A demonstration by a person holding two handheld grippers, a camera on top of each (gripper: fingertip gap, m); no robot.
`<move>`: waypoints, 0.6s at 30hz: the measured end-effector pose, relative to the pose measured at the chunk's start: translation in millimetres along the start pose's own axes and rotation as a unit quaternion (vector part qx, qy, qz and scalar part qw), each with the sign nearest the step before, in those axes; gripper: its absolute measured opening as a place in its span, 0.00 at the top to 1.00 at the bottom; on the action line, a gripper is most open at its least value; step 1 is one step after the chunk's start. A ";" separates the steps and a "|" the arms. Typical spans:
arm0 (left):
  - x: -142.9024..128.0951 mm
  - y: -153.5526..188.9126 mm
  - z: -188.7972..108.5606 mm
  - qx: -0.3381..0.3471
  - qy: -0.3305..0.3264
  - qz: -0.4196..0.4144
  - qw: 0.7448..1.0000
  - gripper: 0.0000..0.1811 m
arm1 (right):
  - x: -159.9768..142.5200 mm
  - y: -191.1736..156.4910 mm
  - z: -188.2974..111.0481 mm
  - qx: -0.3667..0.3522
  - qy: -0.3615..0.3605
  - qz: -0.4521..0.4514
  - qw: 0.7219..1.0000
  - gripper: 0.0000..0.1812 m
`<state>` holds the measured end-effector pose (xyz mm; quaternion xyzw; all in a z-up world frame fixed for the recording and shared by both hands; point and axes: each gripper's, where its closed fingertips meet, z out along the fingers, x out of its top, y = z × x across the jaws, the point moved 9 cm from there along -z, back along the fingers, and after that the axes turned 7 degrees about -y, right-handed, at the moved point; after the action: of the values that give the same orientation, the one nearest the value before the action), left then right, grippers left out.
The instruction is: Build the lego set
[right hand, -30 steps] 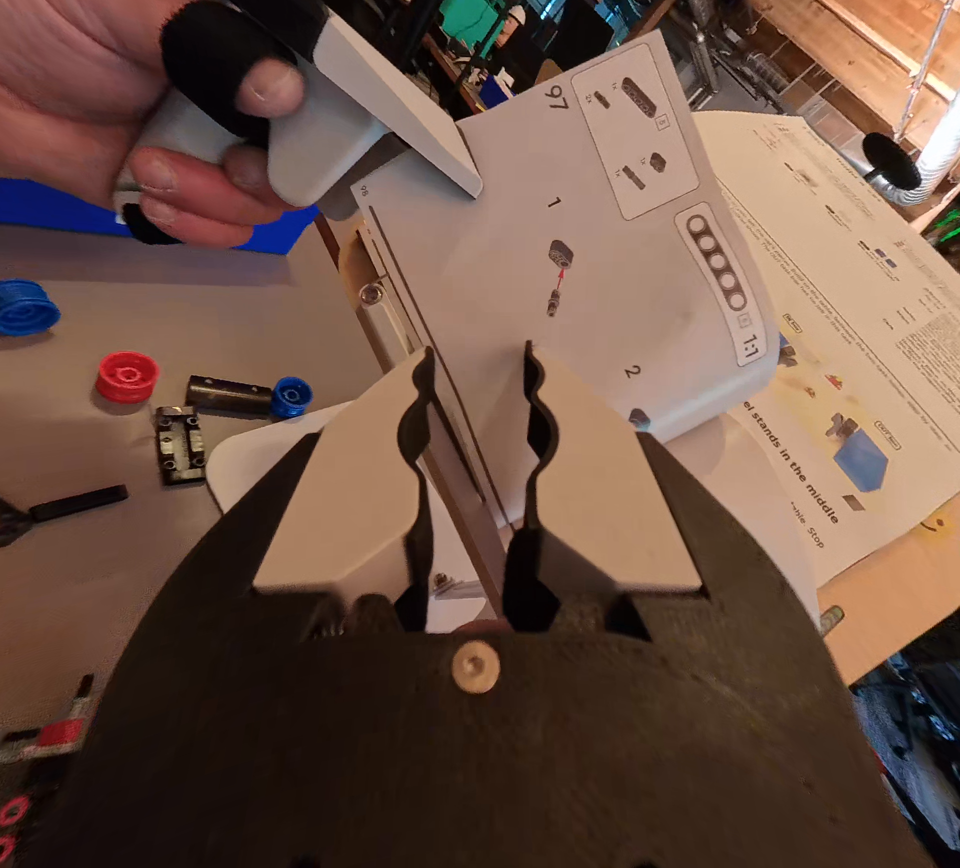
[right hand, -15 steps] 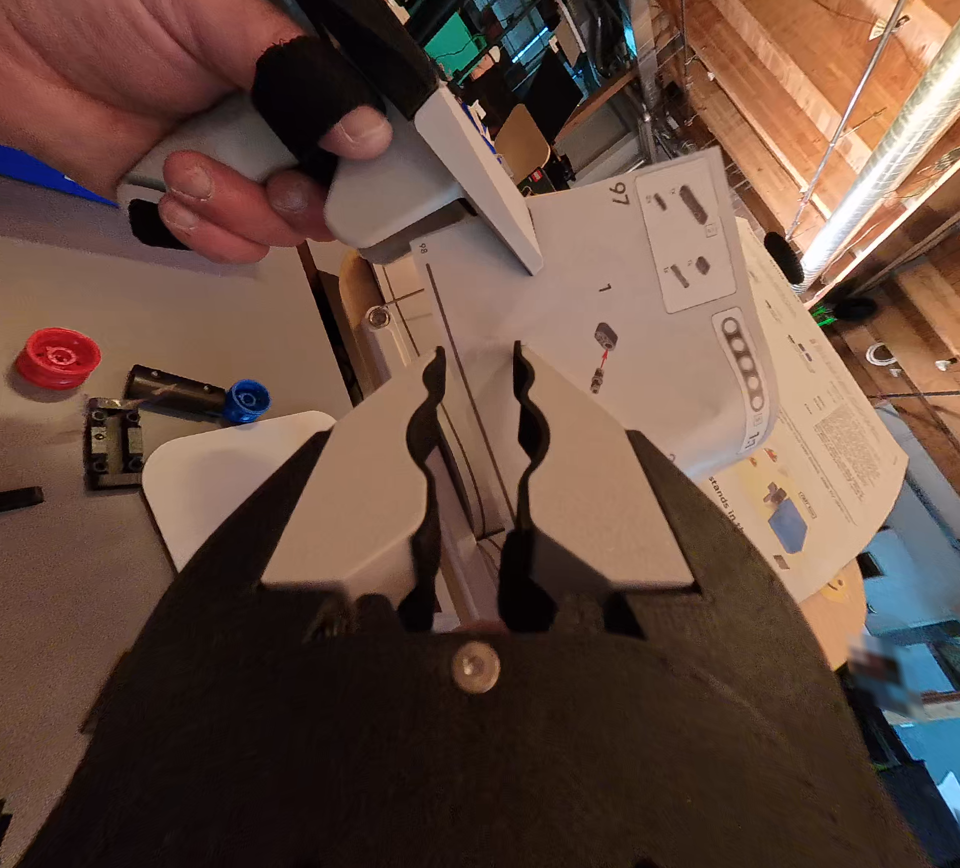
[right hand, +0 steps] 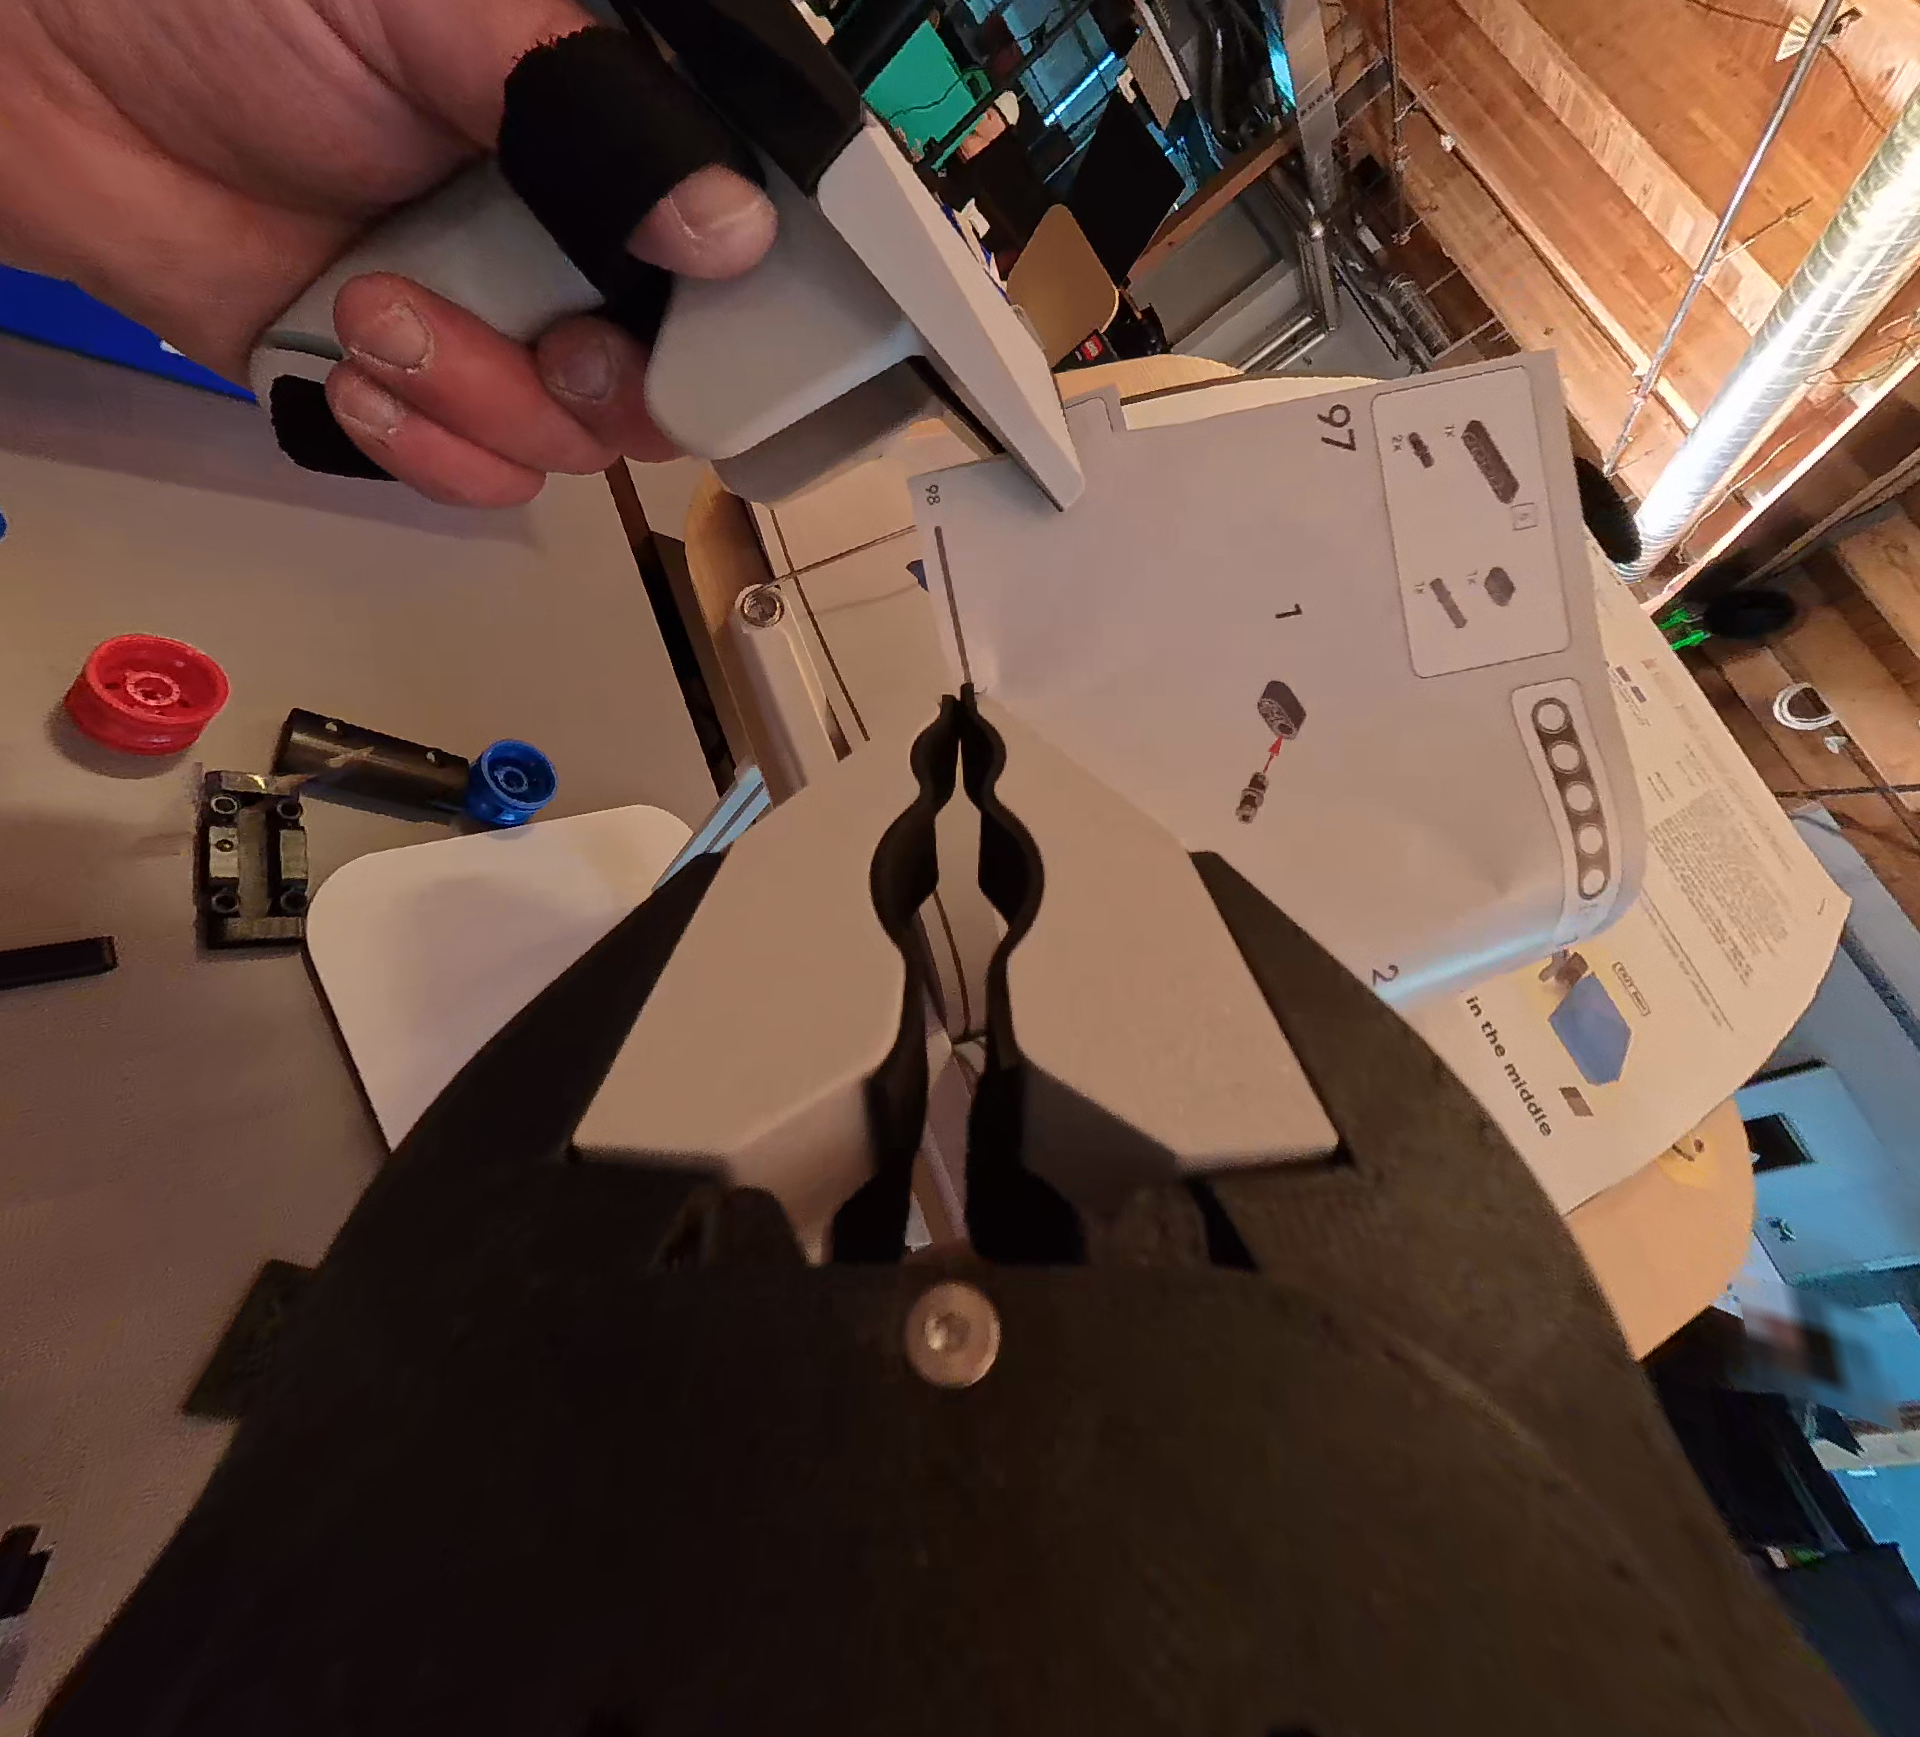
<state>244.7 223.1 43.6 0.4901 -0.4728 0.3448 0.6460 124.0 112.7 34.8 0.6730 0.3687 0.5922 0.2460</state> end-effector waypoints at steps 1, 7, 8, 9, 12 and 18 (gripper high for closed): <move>0.1 -0.1 0.0 -0.001 0.001 -0.001 1.000 1.00 | -0.7 0.5 -1.3 0.001 0.002 0.001 1.000 1.00; -0.2 -0.1 0.0 -0.010 0.007 -0.005 1.000 1.00 | -6.2 5.2 -9.1 0.013 0.014 0.019 1.000 1.00; -0.1 0.2 -0.1 -0.012 0.008 -0.005 1.000 1.00 | -7.2 5.7 -10.3 0.014 0.016 0.020 1.000 1.00; 0.0 0.4 0.0 -0.014 0.009 -0.005 1.000 1.00 | -8.1 5.9 -11.6 0.017 0.019 0.022 0.999 1.00; -0.5 1.4 1.4 -0.021 0.008 -0.005 1.000 1.00 | -10.9 6.3 -14.4 0.023 0.022 0.026 0.999 1.00; -1.4 2.8 5.1 -0.033 0.009 -0.005 0.999 1.00 | -15.1 7.4 -19.9 0.037 0.038 0.045 0.998 1.00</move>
<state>240.4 219.0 43.5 0.4678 -0.4752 0.3306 0.6679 105.6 94.3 34.8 0.6743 0.3687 0.6140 0.1800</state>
